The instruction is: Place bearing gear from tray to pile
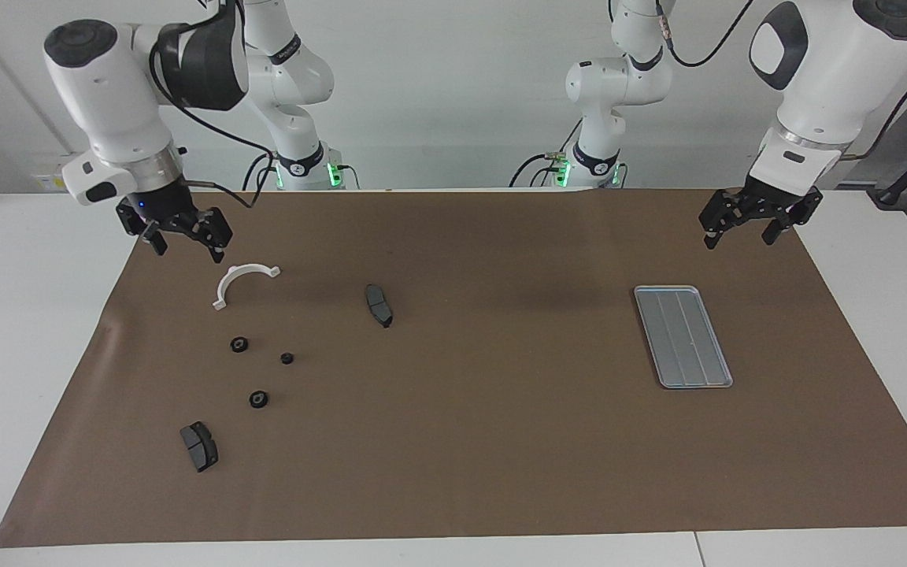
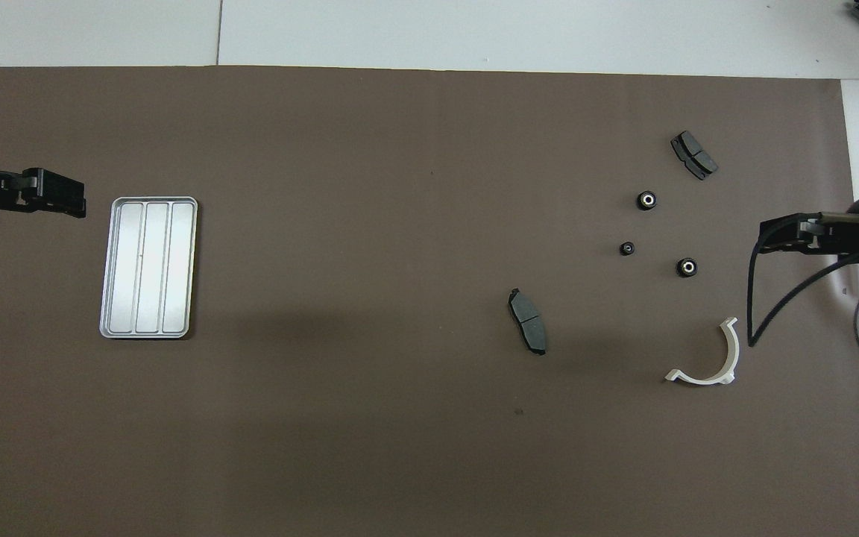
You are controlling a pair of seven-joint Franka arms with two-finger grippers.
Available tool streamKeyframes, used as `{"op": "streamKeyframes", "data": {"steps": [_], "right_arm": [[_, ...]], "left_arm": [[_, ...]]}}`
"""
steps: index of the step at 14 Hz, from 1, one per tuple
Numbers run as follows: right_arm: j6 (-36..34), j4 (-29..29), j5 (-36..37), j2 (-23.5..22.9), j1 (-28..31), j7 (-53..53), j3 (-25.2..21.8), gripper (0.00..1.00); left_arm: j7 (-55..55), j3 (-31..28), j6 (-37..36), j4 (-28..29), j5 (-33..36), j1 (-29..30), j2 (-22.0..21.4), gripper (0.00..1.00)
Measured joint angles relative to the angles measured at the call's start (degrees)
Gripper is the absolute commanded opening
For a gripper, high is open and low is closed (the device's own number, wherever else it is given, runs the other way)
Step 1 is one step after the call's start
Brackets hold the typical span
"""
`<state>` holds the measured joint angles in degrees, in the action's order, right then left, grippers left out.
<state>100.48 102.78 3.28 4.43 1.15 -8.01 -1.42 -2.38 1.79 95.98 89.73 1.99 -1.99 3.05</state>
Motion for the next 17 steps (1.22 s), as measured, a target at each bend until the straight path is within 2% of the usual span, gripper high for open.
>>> {"op": "streamKeyframes", "data": {"steps": [2, 4, 7, 17], "right_arm": [[-5.21, -4.21, -0.18, 0.64, 0.54, 2.78, -0.26, 1.00], [-7.44, -6.36, -0.18, 0.65, -0.60, 4.93, -1.79, 1.00], [-8.49, -6.57, -0.18, 0.34, -3.67, 5.15, -3.77, 1.00], [-10.92, -6.67, -0.18, 0.14, -3.68, 7.63, -4.13, 1.00]], "left_arm": [[0.00, 0.00, 0.00, 0.00, 0.00, 0.00, 0.00, 1.00], [0.00, 0.00, 0.00, 0.00, 0.00, 0.00, 0.00, 1.00], [0.00, 0.00, 0.00, 0.00, 0.00, 0.00, 0.00, 1.00], [0.00, 0.00, 0.00, 0.00, 0.00, 0.00, 0.00, 1.00]]}}
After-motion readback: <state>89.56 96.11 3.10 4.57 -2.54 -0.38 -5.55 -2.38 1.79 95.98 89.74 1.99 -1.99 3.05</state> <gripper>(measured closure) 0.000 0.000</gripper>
